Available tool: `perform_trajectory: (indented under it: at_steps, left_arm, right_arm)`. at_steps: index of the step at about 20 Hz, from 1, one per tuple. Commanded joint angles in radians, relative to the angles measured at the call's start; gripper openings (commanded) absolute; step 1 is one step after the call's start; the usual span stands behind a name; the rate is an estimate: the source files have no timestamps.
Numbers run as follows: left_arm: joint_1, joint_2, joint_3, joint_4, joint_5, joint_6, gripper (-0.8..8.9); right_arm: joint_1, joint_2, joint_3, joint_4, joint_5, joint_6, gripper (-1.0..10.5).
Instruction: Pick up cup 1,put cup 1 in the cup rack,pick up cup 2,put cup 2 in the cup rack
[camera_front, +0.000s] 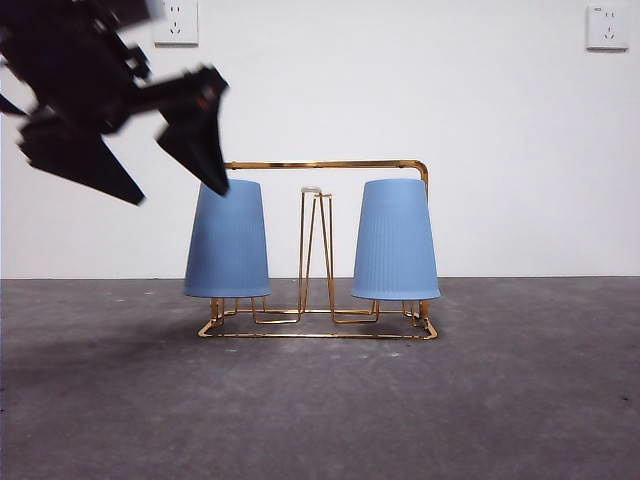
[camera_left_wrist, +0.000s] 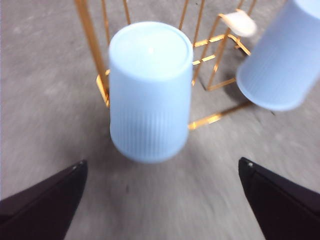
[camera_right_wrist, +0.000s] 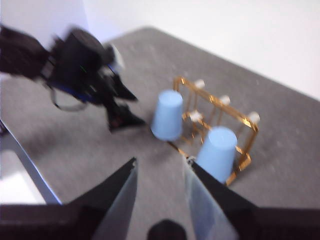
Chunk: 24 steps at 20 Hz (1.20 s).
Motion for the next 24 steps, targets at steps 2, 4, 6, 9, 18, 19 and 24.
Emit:
perform_trajectory:
  at_steps: [2, 4, 6, 9, 18, 19, 24]
  left_arm:
    - [-0.005, -0.114, -0.005, -0.115, 0.037, -0.009, 5.03]
    - [-0.006, -0.175, -0.004, -0.178, 0.066, -0.012, 5.03]
    - [-0.006, -0.241, -0.004, -0.246, 0.106, -0.014, 5.02]
    - [-0.007, -0.332, -0.004, -0.344, 0.162, -0.021, 5.02]
    - [-0.006, -0.553, -0.004, -0.521, 0.342, -0.076, 4.99]
    - [-0.006, -0.573, -0.004, -0.525, 0.365, -0.088, 4.98]
    - [-0.006, -0.627, -0.004, -0.537, 0.461, -0.137, 0.67]
  right_arm:
    - [0.000, 0.008, -0.008, -0.053, 0.034, 0.007, 1.6]
    - [0.000, 0.010, -0.008, -0.079, 0.039, 0.008, 1.6]
    - [0.000, 0.014, -0.008, -0.106, 0.039, 0.016, 1.6]
    - [0.000, 0.021, -0.008, -0.150, 0.039, 0.034, 1.6]
    - [0.000, 0.038, -0.008, -0.254, 0.039, 0.035, 1.6]
    - [0.000, 0.042, -0.008, -0.261, 0.039, 0.035, 1.6]
    - [0.000, 0.049, -0.008, -0.284, 0.039, 0.051, 1.5]
